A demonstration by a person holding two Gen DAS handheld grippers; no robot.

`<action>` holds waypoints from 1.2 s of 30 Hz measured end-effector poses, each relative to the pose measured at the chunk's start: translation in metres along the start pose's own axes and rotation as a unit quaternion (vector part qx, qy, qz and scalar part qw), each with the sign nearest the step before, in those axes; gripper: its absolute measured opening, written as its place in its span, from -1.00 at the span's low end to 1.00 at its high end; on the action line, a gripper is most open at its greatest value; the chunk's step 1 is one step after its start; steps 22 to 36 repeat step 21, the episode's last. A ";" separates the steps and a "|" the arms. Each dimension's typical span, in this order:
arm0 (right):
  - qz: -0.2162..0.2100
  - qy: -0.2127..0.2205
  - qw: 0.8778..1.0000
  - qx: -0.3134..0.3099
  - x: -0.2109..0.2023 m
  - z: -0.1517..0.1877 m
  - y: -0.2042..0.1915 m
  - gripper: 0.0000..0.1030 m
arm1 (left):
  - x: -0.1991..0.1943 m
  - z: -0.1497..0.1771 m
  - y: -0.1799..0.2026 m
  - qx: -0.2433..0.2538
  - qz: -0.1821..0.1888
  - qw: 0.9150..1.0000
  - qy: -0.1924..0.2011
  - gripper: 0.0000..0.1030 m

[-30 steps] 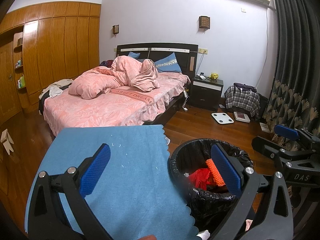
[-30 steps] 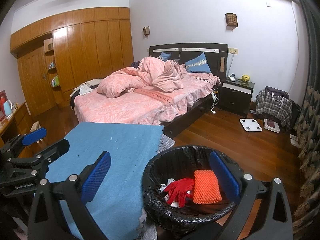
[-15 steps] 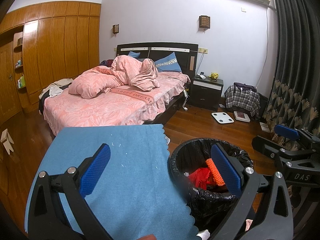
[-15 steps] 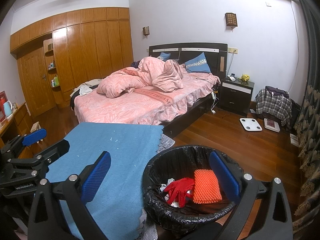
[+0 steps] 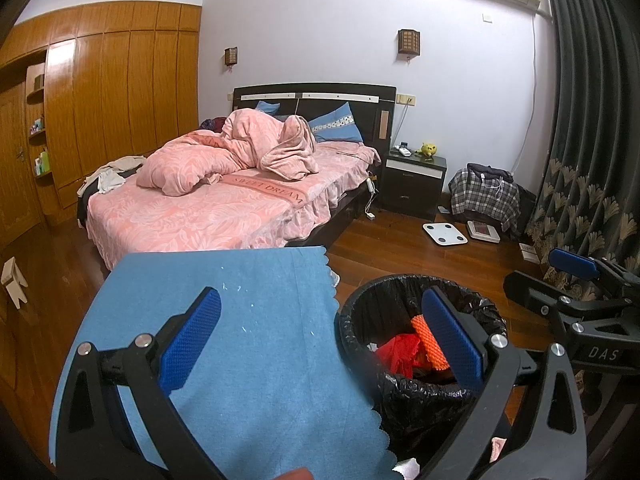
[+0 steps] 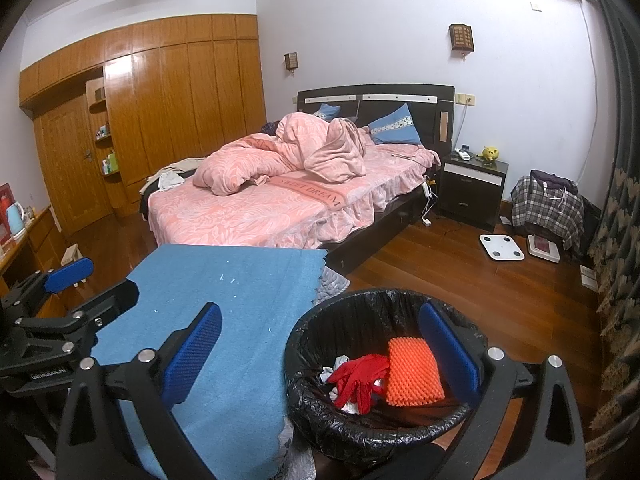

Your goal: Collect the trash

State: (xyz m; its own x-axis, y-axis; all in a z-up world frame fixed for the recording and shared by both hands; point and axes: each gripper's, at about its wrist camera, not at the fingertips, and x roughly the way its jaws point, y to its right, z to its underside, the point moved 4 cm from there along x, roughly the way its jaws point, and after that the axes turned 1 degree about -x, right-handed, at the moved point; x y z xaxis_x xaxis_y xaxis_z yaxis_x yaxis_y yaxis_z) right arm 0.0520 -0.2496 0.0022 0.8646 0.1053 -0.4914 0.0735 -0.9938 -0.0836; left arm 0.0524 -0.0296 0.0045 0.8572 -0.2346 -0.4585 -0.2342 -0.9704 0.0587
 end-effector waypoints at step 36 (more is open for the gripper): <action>0.000 -0.001 1.000 0.000 -0.001 -0.001 0.000 0.88 | -0.001 0.011 -0.001 -0.001 0.002 1.000 -0.007 0.90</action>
